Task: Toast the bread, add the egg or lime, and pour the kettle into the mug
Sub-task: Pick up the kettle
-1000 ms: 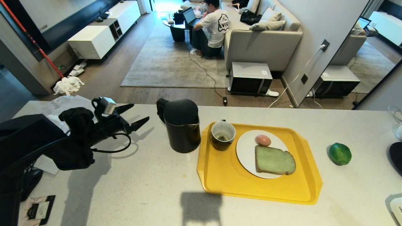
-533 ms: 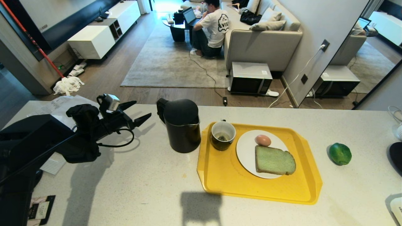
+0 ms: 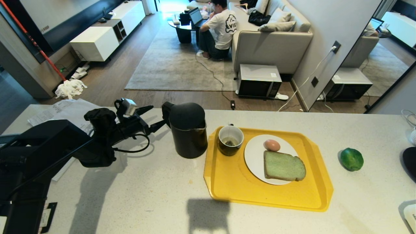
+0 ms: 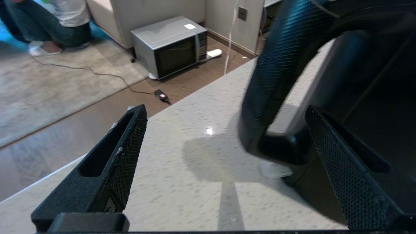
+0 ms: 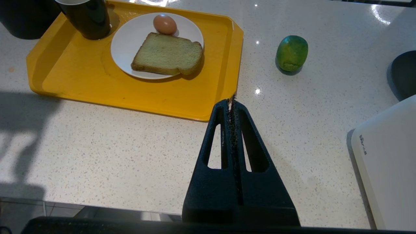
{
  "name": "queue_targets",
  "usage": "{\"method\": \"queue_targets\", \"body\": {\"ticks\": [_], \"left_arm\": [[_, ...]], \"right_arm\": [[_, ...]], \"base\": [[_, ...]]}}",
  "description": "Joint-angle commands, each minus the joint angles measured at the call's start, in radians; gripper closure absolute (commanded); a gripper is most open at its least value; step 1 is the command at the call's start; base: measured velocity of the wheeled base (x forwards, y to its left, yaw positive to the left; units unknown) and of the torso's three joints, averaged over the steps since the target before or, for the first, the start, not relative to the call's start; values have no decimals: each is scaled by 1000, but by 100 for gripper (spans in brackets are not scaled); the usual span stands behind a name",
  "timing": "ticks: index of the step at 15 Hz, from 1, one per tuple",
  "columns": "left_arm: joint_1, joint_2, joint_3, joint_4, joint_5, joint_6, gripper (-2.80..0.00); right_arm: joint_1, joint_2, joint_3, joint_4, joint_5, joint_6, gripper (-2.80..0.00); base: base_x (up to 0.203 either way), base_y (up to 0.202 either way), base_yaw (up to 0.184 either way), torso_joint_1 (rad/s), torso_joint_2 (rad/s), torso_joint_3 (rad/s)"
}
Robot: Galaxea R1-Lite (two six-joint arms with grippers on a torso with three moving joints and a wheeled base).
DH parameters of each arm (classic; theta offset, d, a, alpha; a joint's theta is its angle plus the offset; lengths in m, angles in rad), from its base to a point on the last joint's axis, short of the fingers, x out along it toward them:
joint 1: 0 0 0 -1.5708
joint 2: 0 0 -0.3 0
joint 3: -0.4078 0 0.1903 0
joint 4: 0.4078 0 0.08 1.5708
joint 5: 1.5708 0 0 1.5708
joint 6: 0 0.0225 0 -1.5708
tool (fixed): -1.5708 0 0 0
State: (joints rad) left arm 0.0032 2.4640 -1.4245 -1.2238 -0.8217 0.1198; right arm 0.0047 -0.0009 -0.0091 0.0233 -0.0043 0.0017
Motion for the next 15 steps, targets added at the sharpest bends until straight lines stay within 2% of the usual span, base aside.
{"method": "queue_targets", "body": {"ticks": [1, 9, 15], "left_arm": [[-11, 6, -23, 15, -2, -2, -280], [-21, 51, -169, 142, -1, -2, -280], [-49, 89, -337, 274, 1, -3, -280]], "right_arm": [[0, 1, 0, 0, 0, 0, 0], [1, 1, 0, 0, 0, 0, 0], [1, 1, 0, 0, 0, 0, 0]], "base": [[0, 0, 0, 0, 0, 0], [0, 0, 0, 0, 0, 0], [0, 0, 0, 0, 0, 0]]}}
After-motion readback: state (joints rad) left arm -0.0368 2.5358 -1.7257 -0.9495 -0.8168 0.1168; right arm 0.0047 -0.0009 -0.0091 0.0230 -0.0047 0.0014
